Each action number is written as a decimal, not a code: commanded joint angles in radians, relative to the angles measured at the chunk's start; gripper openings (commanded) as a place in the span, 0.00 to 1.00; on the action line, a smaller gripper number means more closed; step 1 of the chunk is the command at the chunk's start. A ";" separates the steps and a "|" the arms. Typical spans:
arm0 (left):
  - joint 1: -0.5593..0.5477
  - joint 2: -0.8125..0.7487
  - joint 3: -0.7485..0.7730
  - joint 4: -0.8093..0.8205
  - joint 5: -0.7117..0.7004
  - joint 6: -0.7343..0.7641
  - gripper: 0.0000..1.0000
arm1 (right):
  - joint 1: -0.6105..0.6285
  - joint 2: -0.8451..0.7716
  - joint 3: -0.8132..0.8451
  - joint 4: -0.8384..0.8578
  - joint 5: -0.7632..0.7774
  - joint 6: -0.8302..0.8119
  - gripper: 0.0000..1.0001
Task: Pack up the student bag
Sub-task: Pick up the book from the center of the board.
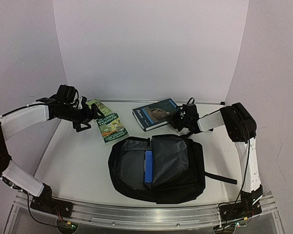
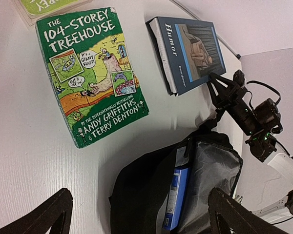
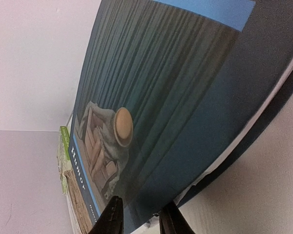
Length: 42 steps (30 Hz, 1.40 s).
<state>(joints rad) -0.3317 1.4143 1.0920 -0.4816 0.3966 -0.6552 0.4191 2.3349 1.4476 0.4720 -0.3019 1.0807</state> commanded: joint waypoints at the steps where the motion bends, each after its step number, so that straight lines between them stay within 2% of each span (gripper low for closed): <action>1: 0.006 -0.002 0.013 -0.012 -0.010 -0.003 0.97 | -0.005 0.030 0.040 0.088 0.004 0.043 0.19; 9: 0.006 -0.006 0.010 -0.007 -0.006 0.003 0.97 | -0.006 0.000 0.031 0.171 -0.012 0.051 0.01; 16: 0.006 -0.058 -0.006 0.055 0.003 0.016 0.97 | -0.005 -0.125 -0.013 0.259 -0.097 0.039 0.00; 23: 0.006 -0.120 -0.016 0.133 0.047 0.060 0.97 | -0.005 -0.271 -0.020 0.257 -0.259 -0.040 0.00; 31: 0.006 -0.107 0.016 0.186 0.131 0.061 0.97 | -0.002 -0.436 -0.091 0.208 -0.442 -0.082 0.00; 34: 0.003 -0.110 0.001 0.262 0.168 0.022 0.98 | 0.007 -0.520 -0.159 0.189 -0.432 -0.094 0.00; 37: -0.017 -0.125 -0.046 0.406 0.180 -0.045 1.00 | 0.027 -0.614 -0.231 0.186 -0.379 -0.082 0.00; 42: -0.159 -0.121 -0.083 0.632 0.065 -0.093 1.00 | 0.098 -0.746 -0.299 0.191 -0.235 -0.056 0.00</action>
<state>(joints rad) -0.3833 1.3136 1.0206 -0.0921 0.5239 -0.6953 0.4585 1.7261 1.1737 0.5971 -0.6477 1.0137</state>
